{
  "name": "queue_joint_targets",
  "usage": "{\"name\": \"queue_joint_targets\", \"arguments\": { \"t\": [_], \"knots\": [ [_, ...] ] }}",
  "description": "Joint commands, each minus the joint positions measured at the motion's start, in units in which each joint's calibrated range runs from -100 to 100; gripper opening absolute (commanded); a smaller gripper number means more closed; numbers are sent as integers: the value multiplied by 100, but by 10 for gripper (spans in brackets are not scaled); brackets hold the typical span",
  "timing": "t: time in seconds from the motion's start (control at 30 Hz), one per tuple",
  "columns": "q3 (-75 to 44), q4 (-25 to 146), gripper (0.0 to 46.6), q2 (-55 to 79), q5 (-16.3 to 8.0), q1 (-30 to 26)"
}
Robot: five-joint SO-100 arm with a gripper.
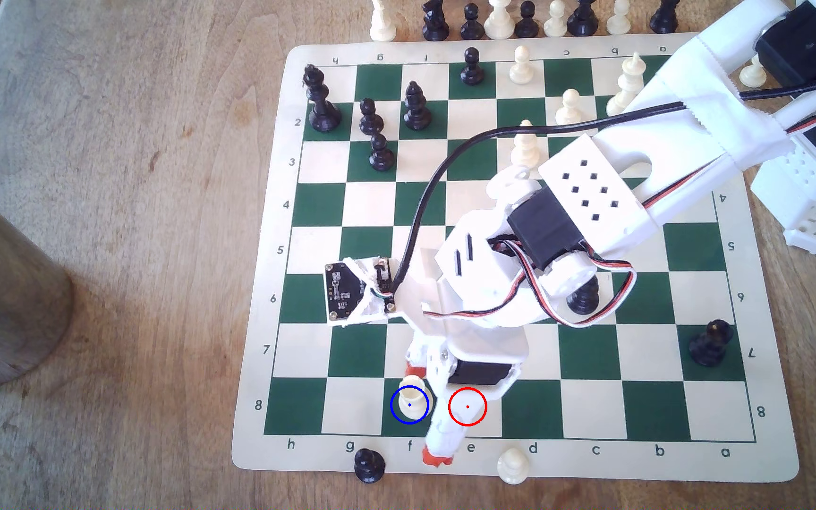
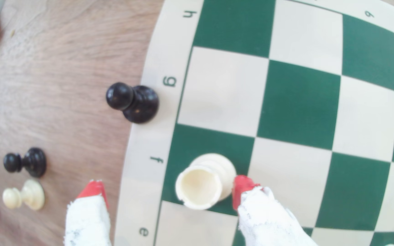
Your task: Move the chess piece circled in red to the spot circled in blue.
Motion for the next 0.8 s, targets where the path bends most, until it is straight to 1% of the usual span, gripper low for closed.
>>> {"name": "queue_joint_targets", "arguments": {
  "t": [0.0, 0.1, 0.27, 0.53, 0.77],
  "knots": [
    [-66, 21, 328, -829, -39, 113],
    [152, 144, 332, -1169, -15, 121],
    [904, 537, 337, -2162, 34, 58],
    [1929, 815, 342, -3376, 59, 19],
    [3026, 1315, 343, -4811, 142, 11]
  ]
}}
